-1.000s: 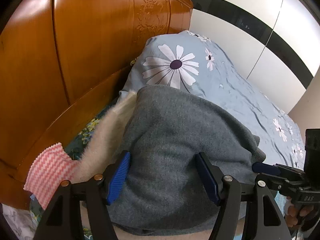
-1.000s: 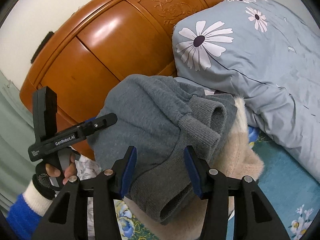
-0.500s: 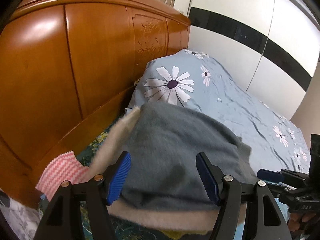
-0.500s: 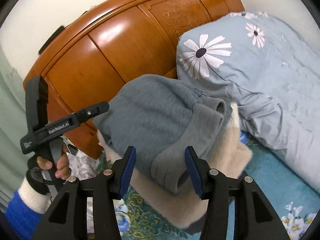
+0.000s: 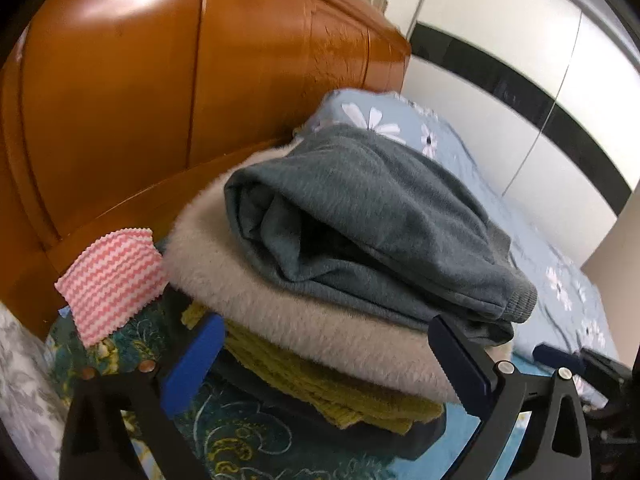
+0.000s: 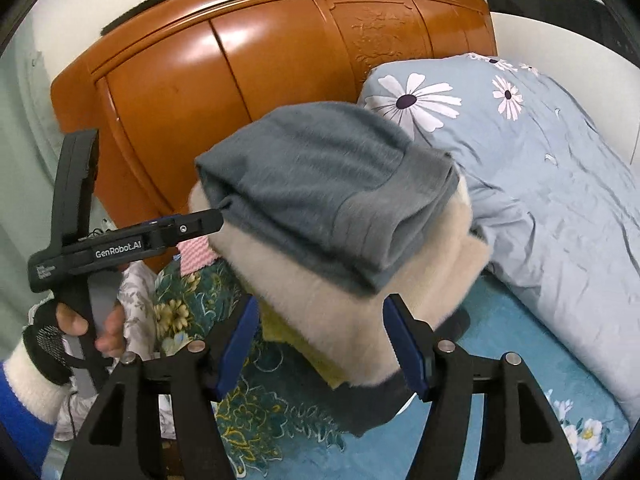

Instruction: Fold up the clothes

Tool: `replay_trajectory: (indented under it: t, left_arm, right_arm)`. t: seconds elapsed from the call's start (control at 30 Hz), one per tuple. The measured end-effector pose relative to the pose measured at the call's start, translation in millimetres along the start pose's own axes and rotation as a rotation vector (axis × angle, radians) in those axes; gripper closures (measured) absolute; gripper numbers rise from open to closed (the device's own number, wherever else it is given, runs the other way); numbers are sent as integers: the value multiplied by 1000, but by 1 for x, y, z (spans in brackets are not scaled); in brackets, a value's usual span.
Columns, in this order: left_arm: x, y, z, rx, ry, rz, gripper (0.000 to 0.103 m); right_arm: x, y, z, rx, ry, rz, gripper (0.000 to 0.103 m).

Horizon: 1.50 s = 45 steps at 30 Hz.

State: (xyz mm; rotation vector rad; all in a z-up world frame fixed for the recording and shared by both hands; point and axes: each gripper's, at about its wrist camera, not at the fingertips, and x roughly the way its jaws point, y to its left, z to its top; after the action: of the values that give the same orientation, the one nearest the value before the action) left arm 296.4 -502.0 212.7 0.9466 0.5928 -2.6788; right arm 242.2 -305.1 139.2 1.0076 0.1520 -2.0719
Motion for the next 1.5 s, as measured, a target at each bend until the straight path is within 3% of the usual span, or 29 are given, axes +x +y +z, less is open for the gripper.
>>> replay_trajectory:
  t: [0.13,0.43,0.53,0.57,0.7,1.0,1.2,1.5]
  left_arm:
    - [-8,3,-13,-35,-51,5,0]
    - [1,7,-25,-8,6,66,0]
    - [4,8,-29,2,-6,101,0]
    - [4,7,-31,8,-16,117,0]
    - [5,4,-37,42,-43,171,0]
    - [17,3,-48,86,-37,194,0]
    - [23,16,-53,37,-15,228,0]
    - [25,18,-60,74,1,223,0]
  right_arm:
    - [5,3,-12,8,14,-13,37]
    - [21,0,-32,59,52,-23,35]
    - [25,-1,-38,74,48,-36,8]
    - [25,-2,-39,80,43,-39,7]
    - [29,-4,-42,90,45,-46,5]
    - [35,-5,-47,96,31,-69,0]
    - [39,-3,-51,105,25,-73,0]
    - [47,1,-57,106,41,-110,0]
